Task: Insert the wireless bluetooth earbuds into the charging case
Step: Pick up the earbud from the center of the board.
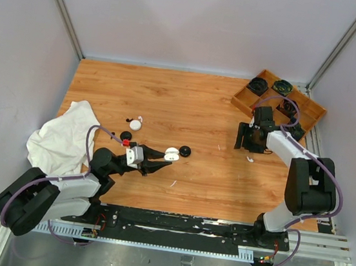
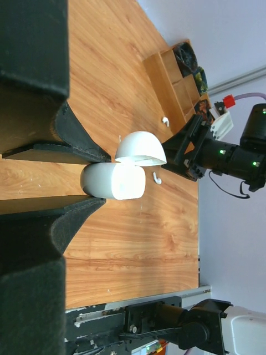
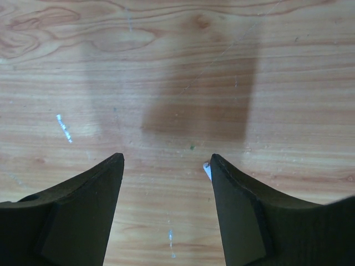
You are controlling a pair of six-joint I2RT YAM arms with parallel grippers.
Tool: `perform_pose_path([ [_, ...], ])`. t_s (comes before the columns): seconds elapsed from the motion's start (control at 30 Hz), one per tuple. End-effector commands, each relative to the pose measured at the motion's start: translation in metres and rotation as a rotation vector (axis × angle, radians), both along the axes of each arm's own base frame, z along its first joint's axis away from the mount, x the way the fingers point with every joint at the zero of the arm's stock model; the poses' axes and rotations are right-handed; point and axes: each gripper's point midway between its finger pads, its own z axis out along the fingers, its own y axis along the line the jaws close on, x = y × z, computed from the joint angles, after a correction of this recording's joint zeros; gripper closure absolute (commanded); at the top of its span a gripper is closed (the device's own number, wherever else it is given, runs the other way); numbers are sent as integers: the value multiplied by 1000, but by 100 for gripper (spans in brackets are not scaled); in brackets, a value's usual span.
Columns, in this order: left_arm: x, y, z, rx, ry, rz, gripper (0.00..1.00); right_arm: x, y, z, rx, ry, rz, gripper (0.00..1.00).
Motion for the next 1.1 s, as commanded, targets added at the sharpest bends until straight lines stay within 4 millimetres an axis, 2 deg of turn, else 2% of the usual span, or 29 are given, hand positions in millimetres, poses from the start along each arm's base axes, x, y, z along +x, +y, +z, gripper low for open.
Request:
perform_pose_path([
  [0.0, 3, 2, 0, -1, -17, 21, 100, 10, -12, -8, -12, 12, -61, 35],
  [0.17, 2, 1, 0, 0, -16, 12, 100, -1, -13, -23, -17, 70, -65, 35],
  [0.37, 1, 0, 1, 1, -14, 3, 100, -19, -12, -30, -9, 136, -65, 35],
  [0.53, 0, 0, 1, 1, -12, -5, 100, -34, -11, -26, 1, 167, -61, 35],
  [0.8, -1, -1, 1, -3, -9, -8, 100, -45, -22, -17, -54, 173, -74, 35],
  [0.97, 0, 0, 1, -4, -7, -6, 100, -43, -25, -5, -64, 127, -77, 36],
  [1.07, 0, 0, 2, -5, -6, -3, 100, -39, -38, 5, -129, 100, -111, 36],
])
